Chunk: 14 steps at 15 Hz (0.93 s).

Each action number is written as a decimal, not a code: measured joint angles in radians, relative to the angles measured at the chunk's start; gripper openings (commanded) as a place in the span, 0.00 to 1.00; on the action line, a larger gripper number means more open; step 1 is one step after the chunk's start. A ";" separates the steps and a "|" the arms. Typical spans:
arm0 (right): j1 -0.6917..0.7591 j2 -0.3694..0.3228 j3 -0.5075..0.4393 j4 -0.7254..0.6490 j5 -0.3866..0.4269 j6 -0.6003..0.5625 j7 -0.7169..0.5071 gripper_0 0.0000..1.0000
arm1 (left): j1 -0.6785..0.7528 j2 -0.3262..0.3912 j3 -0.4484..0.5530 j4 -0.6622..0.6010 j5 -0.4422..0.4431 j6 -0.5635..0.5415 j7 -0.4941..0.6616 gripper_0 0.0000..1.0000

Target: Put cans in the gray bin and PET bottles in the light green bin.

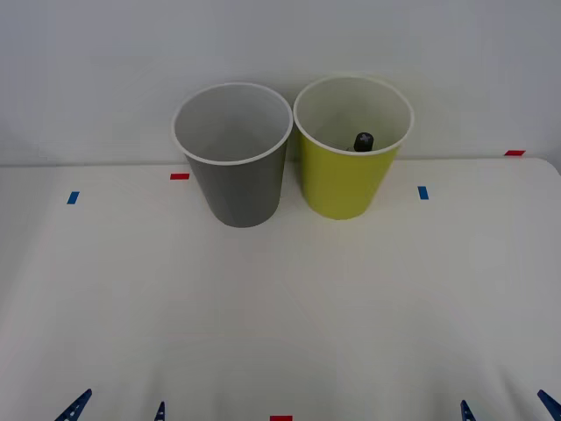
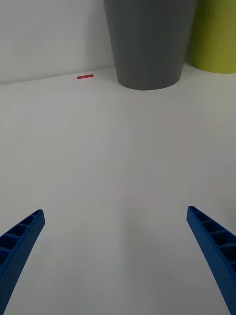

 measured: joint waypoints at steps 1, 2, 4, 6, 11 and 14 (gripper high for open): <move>0.000 0.000 0.000 0.000 0.000 0.000 0.000 1.00 | 0.000 0.000 0.000 0.000 0.000 0.000 0.000 1.00; 0.000 0.000 0.000 0.000 0.000 0.000 0.000 1.00 | 0.000 0.000 0.000 0.000 0.000 0.000 0.000 1.00; 0.000 0.000 0.000 0.000 0.000 0.000 0.000 1.00 | 0.000 0.000 0.000 0.000 0.000 0.000 0.000 1.00; 0.000 0.000 0.000 0.000 0.000 0.000 0.000 1.00 | 0.000 0.000 0.000 0.000 0.000 0.000 0.000 1.00; 0.000 0.000 0.000 0.000 0.000 0.000 0.000 1.00 | 0.000 0.000 0.000 0.000 0.000 0.000 0.000 1.00; 0.000 0.000 0.000 0.000 0.000 0.000 0.000 1.00 | 0.000 0.000 0.000 0.000 0.000 0.000 0.000 1.00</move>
